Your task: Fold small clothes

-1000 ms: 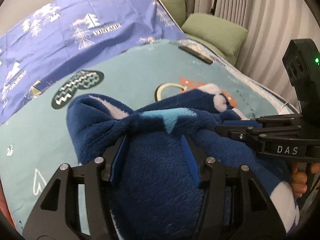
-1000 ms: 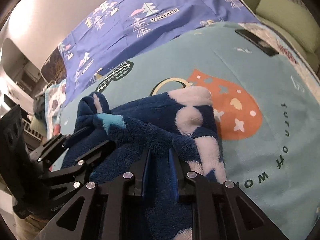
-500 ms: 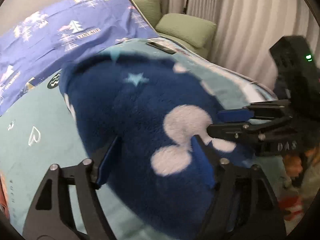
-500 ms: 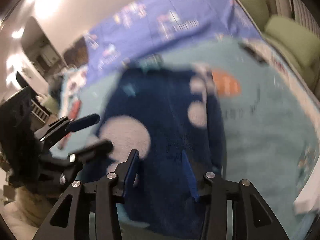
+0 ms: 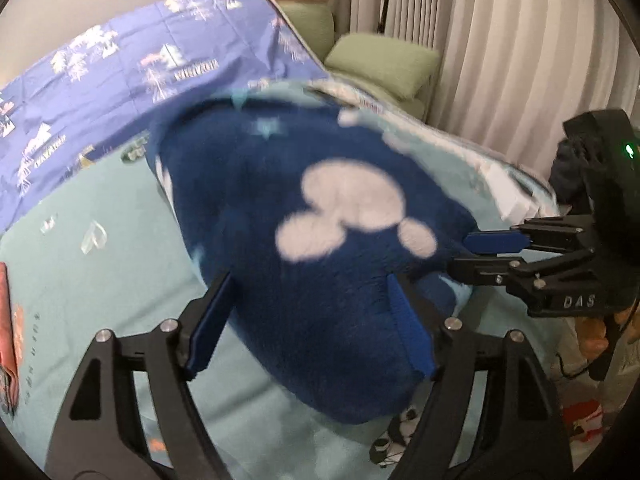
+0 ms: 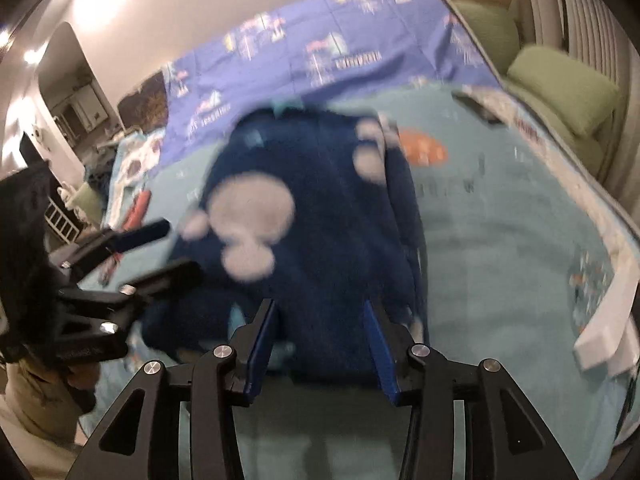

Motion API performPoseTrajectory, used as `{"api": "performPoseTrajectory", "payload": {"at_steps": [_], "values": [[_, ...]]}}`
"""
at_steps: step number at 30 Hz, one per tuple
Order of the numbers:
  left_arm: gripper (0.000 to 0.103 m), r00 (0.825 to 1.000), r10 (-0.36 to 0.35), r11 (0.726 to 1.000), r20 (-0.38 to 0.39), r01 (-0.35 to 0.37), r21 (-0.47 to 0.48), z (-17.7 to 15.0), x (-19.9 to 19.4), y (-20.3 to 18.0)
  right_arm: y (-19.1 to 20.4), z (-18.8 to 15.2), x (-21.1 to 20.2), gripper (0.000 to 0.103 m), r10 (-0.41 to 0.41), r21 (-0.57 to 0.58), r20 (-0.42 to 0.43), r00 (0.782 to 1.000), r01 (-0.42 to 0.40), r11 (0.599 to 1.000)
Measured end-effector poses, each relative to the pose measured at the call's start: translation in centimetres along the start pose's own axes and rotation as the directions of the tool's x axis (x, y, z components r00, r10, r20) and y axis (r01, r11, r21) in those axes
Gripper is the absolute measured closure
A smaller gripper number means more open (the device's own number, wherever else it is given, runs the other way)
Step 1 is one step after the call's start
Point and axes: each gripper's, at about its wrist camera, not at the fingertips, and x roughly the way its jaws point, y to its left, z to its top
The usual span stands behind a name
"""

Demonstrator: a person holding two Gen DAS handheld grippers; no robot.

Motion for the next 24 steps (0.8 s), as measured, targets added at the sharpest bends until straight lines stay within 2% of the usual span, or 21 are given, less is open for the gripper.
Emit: {"api": "performPoseTrajectory", "payload": {"at_steps": [1,4,7,9,11,13,14,16,18,20,23,24], "values": [[0.016,1.0,0.011,1.0,-0.001,-0.011,-0.005,-0.5,0.8,0.0,-0.6,-0.4,1.0,0.058,0.012,0.028,-0.01,1.0,-0.011,1.0],[0.016,1.0,-0.008,0.999,-0.003,0.008,-0.051,-0.5,0.7,0.6,0.2,-0.6,1.0,0.058,-0.032,-0.001,0.006,0.999,0.032,0.999],[0.017,1.0,-0.006,0.999,-0.007,0.006,-0.041,-0.2,-0.1,0.6,1.1,-0.3,0.0,0.056,-0.047,-0.044,0.016,0.999,0.047,0.998],[0.017,1.0,0.003,1.0,0.003,-0.003,-0.026,-0.2,-0.6,0.3,0.8,0.0,-0.9,0.051,-0.001,-0.03,0.032,0.999,0.002,1.0],[0.017,1.0,0.009,1.0,0.006,-0.009,-0.013,-0.1,-0.8,0.1,-0.5,0.5,-1.8,0.033,0.098,0.025,0.053,0.994,-0.1,0.995],[0.017,1.0,0.011,1.0,0.006,-0.011,-0.01,-0.1,-0.9,0.0,-1.4,0.8,-2.2,0.028,0.139,0.065,0.066,0.988,-0.144,0.987],[0.017,1.0,0.009,1.0,0.006,-0.009,-0.012,-0.1,-1.0,0.1,-1.6,1.0,-2.4,0.025,0.138,0.073,0.072,0.988,-0.143,0.987],[0.017,1.0,-0.001,1.0,0.016,0.002,-0.023,0.1,-1.4,0.4,-2.0,1.6,-3.1,0.018,0.073,0.072,0.105,0.992,-0.08,0.994],[0.016,0.999,-0.009,0.999,0.034,0.011,-0.035,0.5,-1.8,0.9,-2.6,2.3,-3.6,0.016,0.039,0.064,0.132,0.99,-0.048,0.997],[0.016,0.999,-0.005,0.999,0.039,0.006,-0.044,0.8,-1.7,1.3,-3.5,3.0,-3.0,0.011,0.061,0.066,0.122,0.991,-0.07,0.995],[0.016,0.999,-0.021,0.997,0.027,0.023,-0.07,1.1,-1.2,1.9,-5.0,3.6,-0.9,0.01,0.116,0.108,0.06,0.991,-0.122,0.987],[0.015,0.999,-0.032,0.996,0.023,0.033,-0.079,1.1,-1.1,2.0,-5.5,3.8,0.0,0.01,0.158,0.117,0.045,0.986,-0.162,0.98]]}}
